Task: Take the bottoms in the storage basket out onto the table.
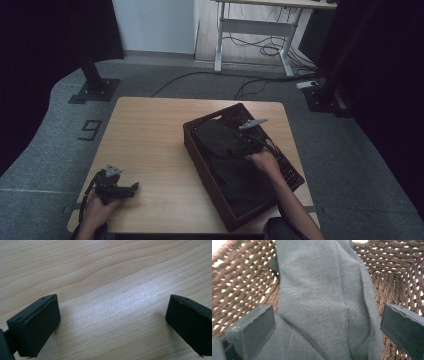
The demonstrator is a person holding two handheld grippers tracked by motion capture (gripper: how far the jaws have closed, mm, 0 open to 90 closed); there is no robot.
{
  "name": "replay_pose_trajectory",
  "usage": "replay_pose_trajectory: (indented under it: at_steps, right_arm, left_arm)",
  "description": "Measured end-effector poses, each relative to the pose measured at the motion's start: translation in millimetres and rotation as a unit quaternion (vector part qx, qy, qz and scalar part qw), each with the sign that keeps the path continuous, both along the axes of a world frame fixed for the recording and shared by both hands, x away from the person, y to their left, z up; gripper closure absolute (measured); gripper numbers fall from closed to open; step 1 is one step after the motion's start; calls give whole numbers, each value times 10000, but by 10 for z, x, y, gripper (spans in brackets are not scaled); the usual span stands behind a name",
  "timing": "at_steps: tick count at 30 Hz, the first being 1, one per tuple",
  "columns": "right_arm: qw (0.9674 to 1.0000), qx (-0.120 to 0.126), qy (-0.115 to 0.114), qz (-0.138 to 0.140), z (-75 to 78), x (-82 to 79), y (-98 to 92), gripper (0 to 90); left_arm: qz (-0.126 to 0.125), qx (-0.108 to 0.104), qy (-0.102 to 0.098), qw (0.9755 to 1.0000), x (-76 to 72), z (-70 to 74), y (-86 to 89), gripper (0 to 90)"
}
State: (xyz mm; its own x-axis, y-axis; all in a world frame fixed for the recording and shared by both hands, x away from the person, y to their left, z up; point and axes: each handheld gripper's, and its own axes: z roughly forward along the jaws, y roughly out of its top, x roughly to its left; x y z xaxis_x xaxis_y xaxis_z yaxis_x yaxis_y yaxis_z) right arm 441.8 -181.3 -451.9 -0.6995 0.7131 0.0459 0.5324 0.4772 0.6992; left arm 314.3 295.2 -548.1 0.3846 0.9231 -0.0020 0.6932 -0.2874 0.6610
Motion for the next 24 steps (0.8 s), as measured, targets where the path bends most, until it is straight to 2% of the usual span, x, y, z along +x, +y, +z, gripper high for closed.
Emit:
replay_pose_trajectory:
  at_steps: [7, 13, 18, 24]
  right_arm:
    - [9997, -162, 160, 17, -130, 107, 98, 0]
    - [9992, -269, 270, -73, -247, 207, 117, 0]
    - [9987, -205, 443, -109, -350, 270, 105, 0]
    - [9974, -225, 678, -4, -485, 281, 153, 0]
  left_arm:
    - [8, -10, -6, 10000, 0, -1, -2, 0]
    - [6, -9, -5, 10000, 0, -1, -1, 0]
    - [6, -9, -5, 10000, 0, -1, -1, 0]
    - [8, -10, -6, 10000, 0, -1, -2, 0]
